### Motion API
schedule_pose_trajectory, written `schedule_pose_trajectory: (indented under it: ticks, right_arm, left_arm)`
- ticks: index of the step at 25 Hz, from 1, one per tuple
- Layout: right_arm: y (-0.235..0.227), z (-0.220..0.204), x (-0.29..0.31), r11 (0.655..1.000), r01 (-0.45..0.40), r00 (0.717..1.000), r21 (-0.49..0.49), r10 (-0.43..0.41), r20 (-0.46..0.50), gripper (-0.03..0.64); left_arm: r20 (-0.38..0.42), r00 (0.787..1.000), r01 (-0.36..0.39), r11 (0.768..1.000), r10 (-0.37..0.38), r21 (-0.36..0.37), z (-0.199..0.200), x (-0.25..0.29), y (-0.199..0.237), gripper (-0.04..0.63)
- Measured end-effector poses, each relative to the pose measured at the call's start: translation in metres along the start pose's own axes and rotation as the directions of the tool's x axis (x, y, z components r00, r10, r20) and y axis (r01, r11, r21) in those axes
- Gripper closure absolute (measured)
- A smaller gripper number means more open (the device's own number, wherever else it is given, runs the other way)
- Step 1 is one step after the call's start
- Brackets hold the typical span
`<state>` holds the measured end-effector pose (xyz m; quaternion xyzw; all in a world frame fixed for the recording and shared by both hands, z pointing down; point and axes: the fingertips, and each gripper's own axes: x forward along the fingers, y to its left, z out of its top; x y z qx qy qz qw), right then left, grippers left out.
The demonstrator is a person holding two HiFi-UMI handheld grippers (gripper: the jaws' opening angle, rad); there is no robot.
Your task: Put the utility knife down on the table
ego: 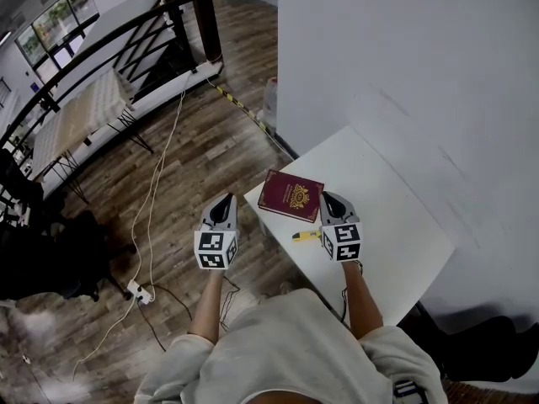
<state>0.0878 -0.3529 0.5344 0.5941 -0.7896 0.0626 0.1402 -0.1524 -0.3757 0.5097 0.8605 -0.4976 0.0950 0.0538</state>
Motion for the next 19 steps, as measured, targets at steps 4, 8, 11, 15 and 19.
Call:
schedule_pose_trajectory:
  ticks: [4, 8, 11, 15, 19]
  right_arm:
    - [0.0005, 0.0006, -0.0008, 1.000, -0.002, 1.000, 0.000, 0.002, -0.002, 0.620]
    - [-0.0007, -0.0005, 0.0001, 1.000, -0.003, 1.000, 0.004, 0.003, 0.001, 0.620]
    - [0.0008, -0.0013, -0.0006, 1.000, -0.004, 1.000, 0.002, 0.004, -0.002, 0.620]
    - [0.0007, -0.0032, 0.0000, 1.000, -0.006, 1.000, 0.001, 0.006, -0.007, 0.620]
    - [0.0023, -0.0031, 0.0005, 1.000, -0.007, 1.000, -0.002, 0.007, -0.013, 0.620]
  left_arm:
    - [-0.001, 1.000, -0.003, 1.000, 0.003, 0.001, 0.0013, -0.0016, -0.0003, 0.589]
    - [-0.003, 1.000, -0.005, 1.000, 0.005, 0.005, -0.0001, -0.0009, -0.0014, 0.589]
    - [-0.003, 1.000, -0.006, 1.000, 0.006, 0.004, -0.0007, -0.0030, -0.0008, 0.589]
    - [-0.007, 1.000, -0.006, 1.000, 0.006, 0.003, -0.0021, -0.0024, -0.0011, 0.589]
    - [-0.009, 1.000, -0.007, 1.000, 0.007, 0.003, -0.0025, -0.0029, 0.0004, 0.589]
